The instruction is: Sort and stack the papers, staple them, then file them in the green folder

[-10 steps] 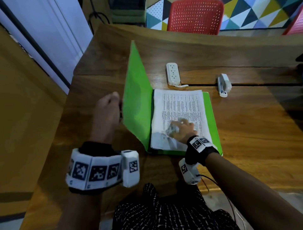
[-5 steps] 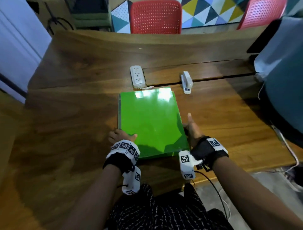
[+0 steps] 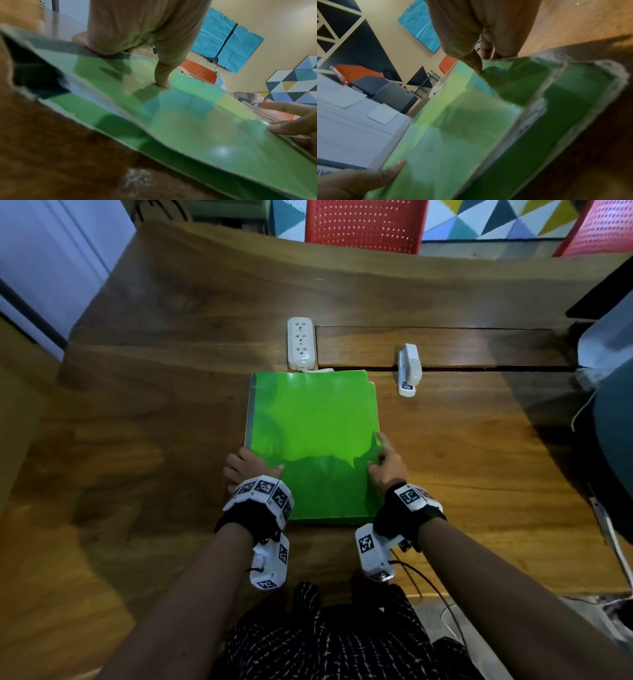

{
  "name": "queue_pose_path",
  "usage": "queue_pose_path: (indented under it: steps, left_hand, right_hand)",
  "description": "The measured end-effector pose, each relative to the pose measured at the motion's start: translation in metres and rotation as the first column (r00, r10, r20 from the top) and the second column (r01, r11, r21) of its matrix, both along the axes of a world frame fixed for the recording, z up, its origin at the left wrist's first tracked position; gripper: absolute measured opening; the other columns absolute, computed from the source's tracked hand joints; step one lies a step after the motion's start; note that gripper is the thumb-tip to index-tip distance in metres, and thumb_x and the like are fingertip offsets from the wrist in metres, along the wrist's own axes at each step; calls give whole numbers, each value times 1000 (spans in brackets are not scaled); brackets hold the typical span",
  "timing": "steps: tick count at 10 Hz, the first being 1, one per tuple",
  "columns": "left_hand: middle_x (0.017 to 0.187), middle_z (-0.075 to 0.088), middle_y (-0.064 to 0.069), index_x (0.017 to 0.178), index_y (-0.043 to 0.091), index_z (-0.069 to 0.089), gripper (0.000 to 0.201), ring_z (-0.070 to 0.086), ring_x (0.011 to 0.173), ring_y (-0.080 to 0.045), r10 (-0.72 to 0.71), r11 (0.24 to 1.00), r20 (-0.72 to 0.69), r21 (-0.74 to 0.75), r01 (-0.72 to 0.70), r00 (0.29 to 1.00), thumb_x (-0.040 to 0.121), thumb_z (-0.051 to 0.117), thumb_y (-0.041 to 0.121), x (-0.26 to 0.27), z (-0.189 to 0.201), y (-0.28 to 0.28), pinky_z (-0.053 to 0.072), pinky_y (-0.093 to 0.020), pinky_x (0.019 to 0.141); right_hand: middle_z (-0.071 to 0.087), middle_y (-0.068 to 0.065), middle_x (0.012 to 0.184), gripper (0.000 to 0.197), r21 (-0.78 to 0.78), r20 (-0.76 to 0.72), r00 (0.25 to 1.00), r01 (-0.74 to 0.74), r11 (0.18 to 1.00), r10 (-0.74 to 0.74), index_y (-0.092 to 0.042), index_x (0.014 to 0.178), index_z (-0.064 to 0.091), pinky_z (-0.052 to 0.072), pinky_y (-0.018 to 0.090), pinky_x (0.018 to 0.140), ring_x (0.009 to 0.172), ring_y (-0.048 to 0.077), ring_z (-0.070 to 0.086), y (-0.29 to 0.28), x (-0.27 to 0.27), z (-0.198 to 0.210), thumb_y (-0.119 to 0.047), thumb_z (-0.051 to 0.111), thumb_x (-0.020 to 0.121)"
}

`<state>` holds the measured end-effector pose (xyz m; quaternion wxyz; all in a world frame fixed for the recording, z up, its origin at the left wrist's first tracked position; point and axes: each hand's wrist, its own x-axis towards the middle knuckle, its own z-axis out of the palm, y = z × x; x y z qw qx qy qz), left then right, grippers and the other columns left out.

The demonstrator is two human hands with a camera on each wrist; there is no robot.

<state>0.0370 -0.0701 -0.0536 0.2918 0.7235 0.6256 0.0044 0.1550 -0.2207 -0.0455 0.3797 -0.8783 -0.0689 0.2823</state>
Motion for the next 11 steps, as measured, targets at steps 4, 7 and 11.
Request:
queue_pose_path:
  steps: [4,7,11]
  left_hand:
    - [145,22,-16,137,9,25,76,25,132,-36,-111,988,-6,-106,110,994,80,70,31,-1,3,-1,34,-50,106]
    - [143,22,-16,140,8,22,82,27,130,-35,-220,966,6,-136,219,975,79,70,34,-10,4,7,35,-48,103]
    - [157,3,0,148,26,-2,114,12,144,-24,-578,810,-164,-236,537,799,64,55,76,-96,11,-10,24,-45,115]
  right_hand:
    - [-8,5,159,65,-478,112,968,-147,866,226,-24,148,9,9,58,115,145,35,-1,30,-29,-10,-23,40,92]
    - [-16,5,158,66,-476,84,899,-343,810,430,-26,149,1,4,54,117,146,30,-8,6,-19,-12,-43,36,95]
    - [-14,2,159,138,-484,198,763,-469,739,615,-7,143,-18,14,40,114,144,9,-15,-90,-49,-40,-99,-4,41]
